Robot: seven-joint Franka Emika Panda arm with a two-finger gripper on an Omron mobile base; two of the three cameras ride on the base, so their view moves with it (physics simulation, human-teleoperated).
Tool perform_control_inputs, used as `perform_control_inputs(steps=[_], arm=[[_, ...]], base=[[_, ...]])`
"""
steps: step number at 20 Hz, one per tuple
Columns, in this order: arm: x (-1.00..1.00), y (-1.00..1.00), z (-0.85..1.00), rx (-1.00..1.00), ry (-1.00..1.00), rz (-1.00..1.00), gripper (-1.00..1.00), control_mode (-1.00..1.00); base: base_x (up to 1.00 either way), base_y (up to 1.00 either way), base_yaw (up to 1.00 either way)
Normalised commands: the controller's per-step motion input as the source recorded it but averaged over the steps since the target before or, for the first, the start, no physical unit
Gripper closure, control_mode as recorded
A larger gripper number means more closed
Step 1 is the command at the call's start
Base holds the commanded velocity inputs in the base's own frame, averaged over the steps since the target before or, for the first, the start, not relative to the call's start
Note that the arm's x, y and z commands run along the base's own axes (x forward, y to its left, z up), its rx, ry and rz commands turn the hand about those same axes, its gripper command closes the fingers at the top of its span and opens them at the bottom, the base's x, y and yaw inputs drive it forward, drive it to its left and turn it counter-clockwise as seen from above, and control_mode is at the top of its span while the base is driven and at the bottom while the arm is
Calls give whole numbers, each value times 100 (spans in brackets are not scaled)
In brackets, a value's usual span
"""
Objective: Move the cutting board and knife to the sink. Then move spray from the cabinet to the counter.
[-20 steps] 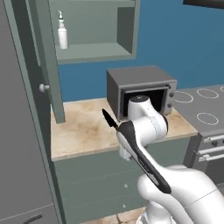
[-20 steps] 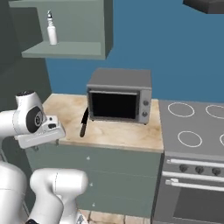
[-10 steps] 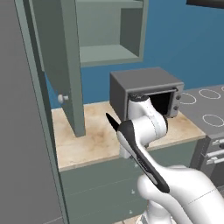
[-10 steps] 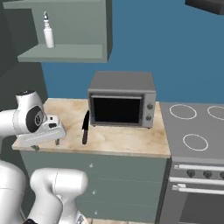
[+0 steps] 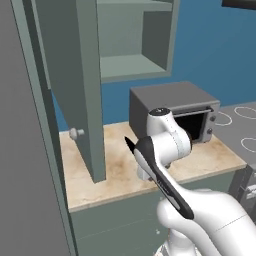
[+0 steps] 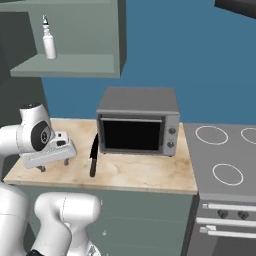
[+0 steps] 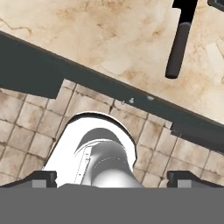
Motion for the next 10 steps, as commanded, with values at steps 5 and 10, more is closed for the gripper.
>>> perform_control_inputs(steps=[5, 10], arm=[[0, 0, 0, 0, 0, 0, -100, 100], [0, 0, 0, 0, 0, 0, -100, 100]], base=[[29, 3, 1], [27, 2, 3]])
